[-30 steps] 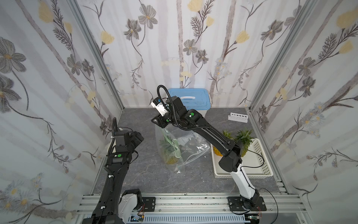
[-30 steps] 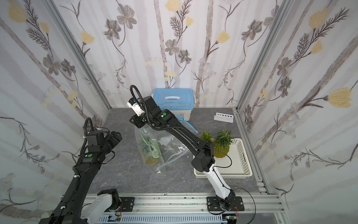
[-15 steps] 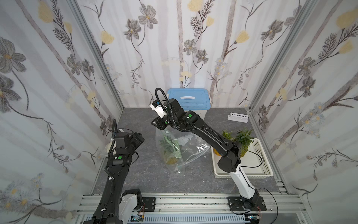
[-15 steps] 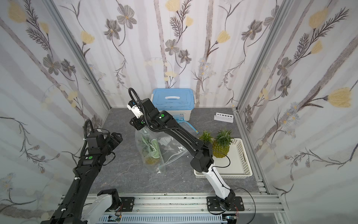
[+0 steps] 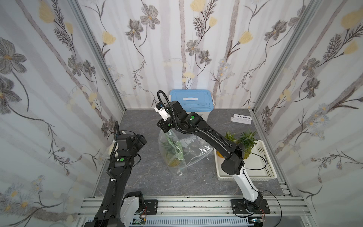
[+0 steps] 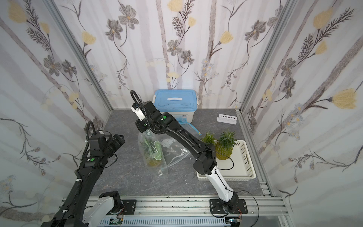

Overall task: Open the zip-top bag and take out the pineapple
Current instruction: Adjust the zipper food storage bag at the center of the board.

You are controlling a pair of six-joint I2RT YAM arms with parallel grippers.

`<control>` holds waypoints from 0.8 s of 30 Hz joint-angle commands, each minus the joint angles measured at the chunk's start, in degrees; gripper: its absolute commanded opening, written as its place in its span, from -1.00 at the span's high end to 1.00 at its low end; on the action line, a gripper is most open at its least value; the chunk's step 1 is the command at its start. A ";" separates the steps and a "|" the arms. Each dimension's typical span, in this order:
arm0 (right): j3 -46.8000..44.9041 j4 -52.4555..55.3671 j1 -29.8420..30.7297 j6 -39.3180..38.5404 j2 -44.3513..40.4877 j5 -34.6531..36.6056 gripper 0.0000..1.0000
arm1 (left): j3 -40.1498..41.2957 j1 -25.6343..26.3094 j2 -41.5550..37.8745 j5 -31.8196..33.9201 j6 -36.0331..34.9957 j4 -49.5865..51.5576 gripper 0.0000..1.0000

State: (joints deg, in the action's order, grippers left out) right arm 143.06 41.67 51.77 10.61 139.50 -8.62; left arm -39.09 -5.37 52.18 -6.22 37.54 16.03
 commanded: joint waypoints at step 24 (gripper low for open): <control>0.07 -0.61 4.15 0.07 0.58 16.70 0.18 | 0.95 -0.08 -0.29 -1.51 -0.54 -3.45 -0.76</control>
State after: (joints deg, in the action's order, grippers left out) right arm 143.00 43.72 56.60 10.61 139.63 7.68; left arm -37.89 -5.37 51.59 -7.60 37.87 13.93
